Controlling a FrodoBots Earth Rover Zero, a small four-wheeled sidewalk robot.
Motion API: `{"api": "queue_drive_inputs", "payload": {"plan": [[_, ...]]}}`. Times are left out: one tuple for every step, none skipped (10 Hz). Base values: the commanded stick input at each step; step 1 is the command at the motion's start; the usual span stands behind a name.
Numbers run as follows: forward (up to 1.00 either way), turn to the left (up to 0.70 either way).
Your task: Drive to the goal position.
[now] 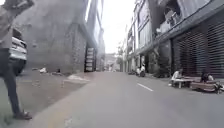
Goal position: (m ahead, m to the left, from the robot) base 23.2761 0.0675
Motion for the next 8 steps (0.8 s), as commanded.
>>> {"api": "queue_drive_inputs", "payload": {"plan": [[1.00,0.06],[1.00,0.06],[1.00,0.06],[1.00,0.06],[1.00,0.06],[1.00,0.06],[1.00,0.06],[1.00,0.06]]}}
